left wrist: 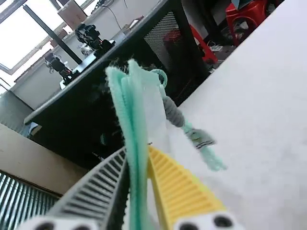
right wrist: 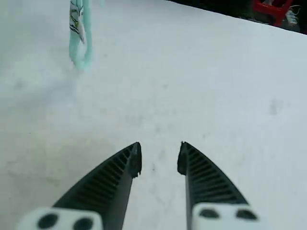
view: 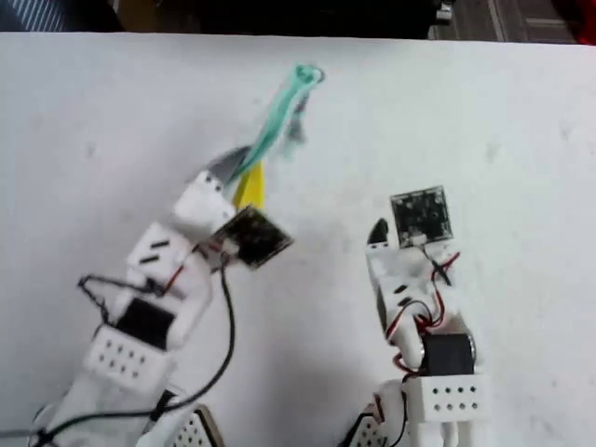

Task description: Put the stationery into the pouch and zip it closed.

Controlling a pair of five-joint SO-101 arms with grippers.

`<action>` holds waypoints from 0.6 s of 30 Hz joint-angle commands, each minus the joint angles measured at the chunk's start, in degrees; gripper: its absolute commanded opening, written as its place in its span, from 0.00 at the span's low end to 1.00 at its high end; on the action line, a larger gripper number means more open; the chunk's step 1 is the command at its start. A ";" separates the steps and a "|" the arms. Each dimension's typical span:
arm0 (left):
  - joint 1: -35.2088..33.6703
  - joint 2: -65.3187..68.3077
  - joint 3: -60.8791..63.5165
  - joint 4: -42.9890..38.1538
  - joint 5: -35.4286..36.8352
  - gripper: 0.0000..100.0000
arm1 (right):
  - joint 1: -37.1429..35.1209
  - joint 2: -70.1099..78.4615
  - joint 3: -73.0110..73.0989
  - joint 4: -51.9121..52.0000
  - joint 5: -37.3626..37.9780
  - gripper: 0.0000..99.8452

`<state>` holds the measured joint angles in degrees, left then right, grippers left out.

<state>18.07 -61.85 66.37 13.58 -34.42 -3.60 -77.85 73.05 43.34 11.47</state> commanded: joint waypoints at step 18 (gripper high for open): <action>23.43 45.76 -14.33 -11.16 11.78 0.16 | 13.14 6.64 0.18 -10.68 -5.10 0.12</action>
<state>39.25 -15.69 52.40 3.12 -31.43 8.00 -72.48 75.34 33.85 6.90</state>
